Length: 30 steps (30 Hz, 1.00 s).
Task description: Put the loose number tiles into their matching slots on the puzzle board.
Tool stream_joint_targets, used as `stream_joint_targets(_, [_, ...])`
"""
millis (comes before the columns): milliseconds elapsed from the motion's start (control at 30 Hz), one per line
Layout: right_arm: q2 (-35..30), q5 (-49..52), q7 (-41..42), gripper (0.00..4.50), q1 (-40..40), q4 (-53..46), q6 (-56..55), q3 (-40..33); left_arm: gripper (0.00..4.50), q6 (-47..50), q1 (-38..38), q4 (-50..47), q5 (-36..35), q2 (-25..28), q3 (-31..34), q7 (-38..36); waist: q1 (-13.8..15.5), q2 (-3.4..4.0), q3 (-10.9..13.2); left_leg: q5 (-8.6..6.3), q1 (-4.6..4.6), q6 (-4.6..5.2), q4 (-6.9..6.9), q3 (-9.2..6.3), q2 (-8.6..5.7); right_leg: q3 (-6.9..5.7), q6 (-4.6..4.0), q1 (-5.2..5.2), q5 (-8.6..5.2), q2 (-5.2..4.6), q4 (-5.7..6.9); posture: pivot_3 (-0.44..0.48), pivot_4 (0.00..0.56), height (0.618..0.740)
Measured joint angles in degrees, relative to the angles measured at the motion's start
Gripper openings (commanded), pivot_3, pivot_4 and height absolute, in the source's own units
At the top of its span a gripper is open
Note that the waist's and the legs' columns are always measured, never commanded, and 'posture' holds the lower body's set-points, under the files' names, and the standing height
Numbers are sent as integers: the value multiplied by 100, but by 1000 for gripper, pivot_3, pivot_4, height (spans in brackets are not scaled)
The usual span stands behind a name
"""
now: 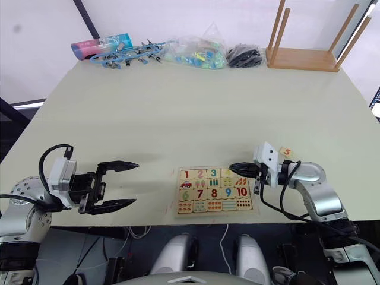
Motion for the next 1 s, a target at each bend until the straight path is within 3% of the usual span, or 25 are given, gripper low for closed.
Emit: stream_joint_targets(1000, [76, -271, 23, 43, -136, 514, -133, 272, 4500, 25, 18, 0, -27, 70, 2, 0, -3, -1, -1, 0, 22, 0, 0, 4, -1, 6, 0, 18, 0, 3, 7, 0, 150, 740])
